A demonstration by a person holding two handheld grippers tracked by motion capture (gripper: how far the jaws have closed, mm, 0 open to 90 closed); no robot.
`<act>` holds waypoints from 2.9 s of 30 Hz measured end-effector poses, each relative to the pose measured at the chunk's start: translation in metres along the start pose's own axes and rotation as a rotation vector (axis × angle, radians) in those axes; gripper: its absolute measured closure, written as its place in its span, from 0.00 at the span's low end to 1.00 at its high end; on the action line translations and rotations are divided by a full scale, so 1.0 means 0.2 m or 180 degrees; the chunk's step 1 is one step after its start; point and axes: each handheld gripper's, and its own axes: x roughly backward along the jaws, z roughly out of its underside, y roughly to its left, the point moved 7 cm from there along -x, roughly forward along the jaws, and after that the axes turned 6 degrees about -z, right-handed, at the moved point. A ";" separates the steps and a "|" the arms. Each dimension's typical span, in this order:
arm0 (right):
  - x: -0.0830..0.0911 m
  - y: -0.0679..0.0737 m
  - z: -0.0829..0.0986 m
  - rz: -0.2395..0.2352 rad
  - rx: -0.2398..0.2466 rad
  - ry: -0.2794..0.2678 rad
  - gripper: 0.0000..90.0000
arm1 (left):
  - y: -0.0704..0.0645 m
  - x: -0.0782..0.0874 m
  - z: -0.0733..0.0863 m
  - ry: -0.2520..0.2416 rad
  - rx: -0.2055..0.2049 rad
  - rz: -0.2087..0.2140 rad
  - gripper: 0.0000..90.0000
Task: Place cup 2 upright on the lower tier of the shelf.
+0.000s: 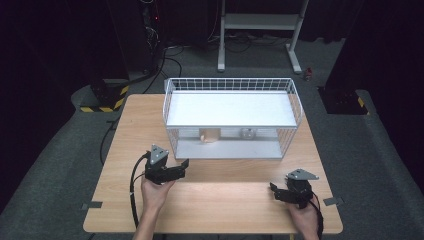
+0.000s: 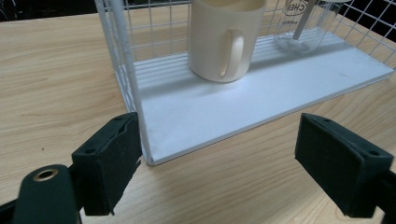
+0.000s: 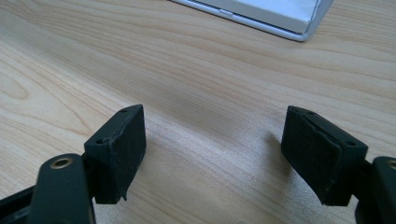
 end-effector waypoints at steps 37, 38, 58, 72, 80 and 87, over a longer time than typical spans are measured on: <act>0.00 0.00 0.00 0.0002 -0.0015 0.0003 0.25 | 0.12 0.08 0.16 0.0125 -0.0007 -0.0272 0.16; 0.00 0.00 0.00 0.0001 -0.0010 0.0002 0.25 | 0.12 0.08 0.16 0.0132 0.0003 -0.0270 0.16; 0.00 0.00 0.00 0.0001 -0.0021 0.0002 0.25 | 0.15 0.02 0.32 0.0366 0.0008 -0.0369 0.16; 0.00 0.00 0.00 0.0004 -0.0014 0.0000 0.25 | 0.16 -0.05 0.40 0.0559 -0.0005 -0.0438 0.16; 0.00 0.00 0.00 0.0004 -0.0014 0.0000 0.25 | 0.18 -0.09 0.43 0.0657 0.0024 -0.0499 0.16; 0.00 0.00 0.00 0.0004 -0.0014 0.0001 0.25 | 0.19 -0.12 0.43 0.0663 0.0041 -0.0566 0.16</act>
